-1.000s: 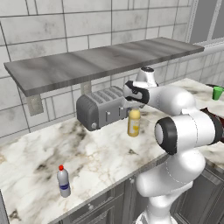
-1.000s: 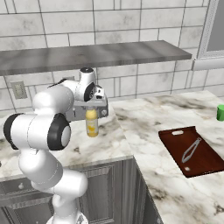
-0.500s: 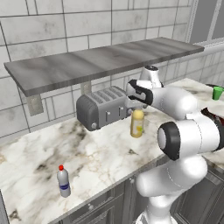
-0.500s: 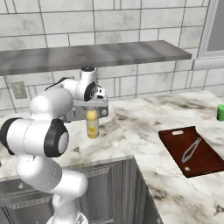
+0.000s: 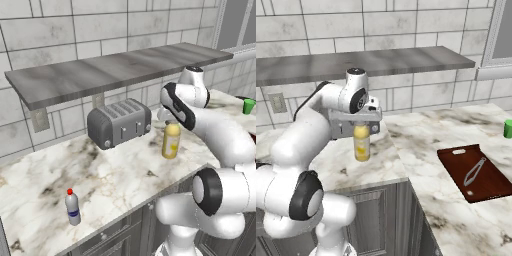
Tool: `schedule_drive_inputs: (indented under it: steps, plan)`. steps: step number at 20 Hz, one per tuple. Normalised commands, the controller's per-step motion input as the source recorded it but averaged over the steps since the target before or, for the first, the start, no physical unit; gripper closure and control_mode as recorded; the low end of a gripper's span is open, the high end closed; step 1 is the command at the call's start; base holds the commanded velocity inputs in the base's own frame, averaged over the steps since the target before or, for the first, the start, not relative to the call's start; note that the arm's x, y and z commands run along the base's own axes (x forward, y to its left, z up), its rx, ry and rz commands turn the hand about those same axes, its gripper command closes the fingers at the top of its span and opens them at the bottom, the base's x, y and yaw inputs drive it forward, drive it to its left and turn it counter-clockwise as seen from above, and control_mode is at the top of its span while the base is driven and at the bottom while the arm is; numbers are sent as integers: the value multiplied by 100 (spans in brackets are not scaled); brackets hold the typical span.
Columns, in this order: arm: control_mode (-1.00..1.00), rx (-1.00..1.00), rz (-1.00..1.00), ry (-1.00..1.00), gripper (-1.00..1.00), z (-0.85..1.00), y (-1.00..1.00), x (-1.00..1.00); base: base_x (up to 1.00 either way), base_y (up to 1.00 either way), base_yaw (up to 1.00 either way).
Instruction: Place the drinks on the dining counter in a tight cluster.
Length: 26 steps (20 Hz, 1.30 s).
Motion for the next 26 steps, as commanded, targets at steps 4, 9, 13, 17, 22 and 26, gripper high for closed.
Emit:
schedule_drive_inputs:
  steps: [4,9,13,17,22,26]
  plan:
    - [-100,0,11,-4,100,62,0,-100,0,0,0]
    - [-100,0,12,-7,100,69,0,-100,0,0,0]
    - [-100,0,12,-5,100,59,0,-96,0,0,0]
    - [-100,0,9,-1,100,35,0,-74,0,0,0]
    - [-100,0,1,0,100,1,0,-12,0,0,0]
    - [100,0,0,0,100,0,0,-4,-9,-2,0]
